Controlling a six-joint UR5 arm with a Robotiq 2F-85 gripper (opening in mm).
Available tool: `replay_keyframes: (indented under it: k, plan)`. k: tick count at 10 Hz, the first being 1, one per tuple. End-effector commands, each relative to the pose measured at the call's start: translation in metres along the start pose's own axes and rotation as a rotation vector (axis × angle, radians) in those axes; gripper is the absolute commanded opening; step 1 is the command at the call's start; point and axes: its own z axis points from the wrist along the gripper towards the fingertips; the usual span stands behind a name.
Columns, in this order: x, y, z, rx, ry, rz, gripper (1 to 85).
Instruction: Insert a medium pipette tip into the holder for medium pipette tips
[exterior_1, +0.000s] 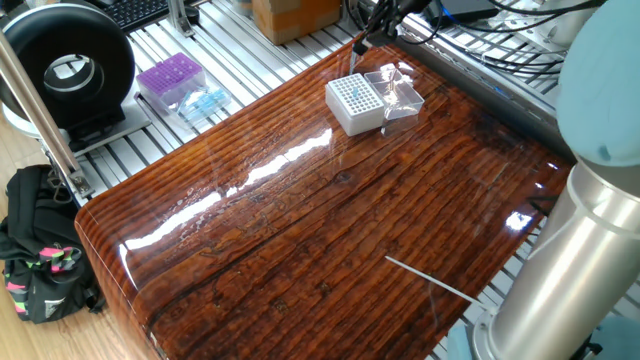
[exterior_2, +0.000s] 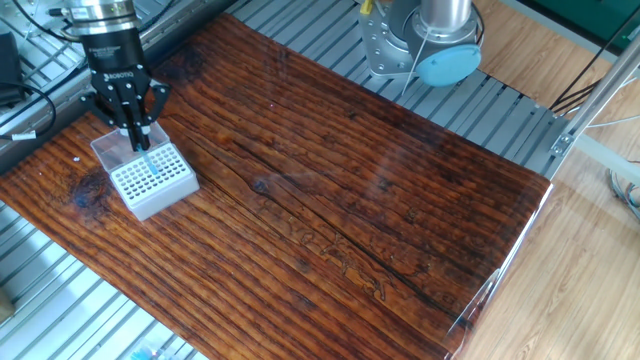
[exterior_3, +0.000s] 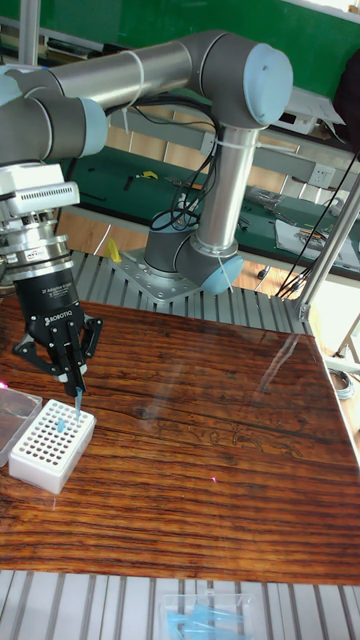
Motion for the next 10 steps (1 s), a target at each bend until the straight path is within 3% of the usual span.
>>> replay_keyframes:
  k: [1,7,10]
  plan:
    - [0.0022,-0.0016,0.0014,0.009,0.003,0.016,1.0]
    - [0.0053,-0.0098,0.0057,0.034,0.014,-0.006,1.0]
    - [0.0062,-0.0023,0.0071,0.01,0.018,0.012,1.0]
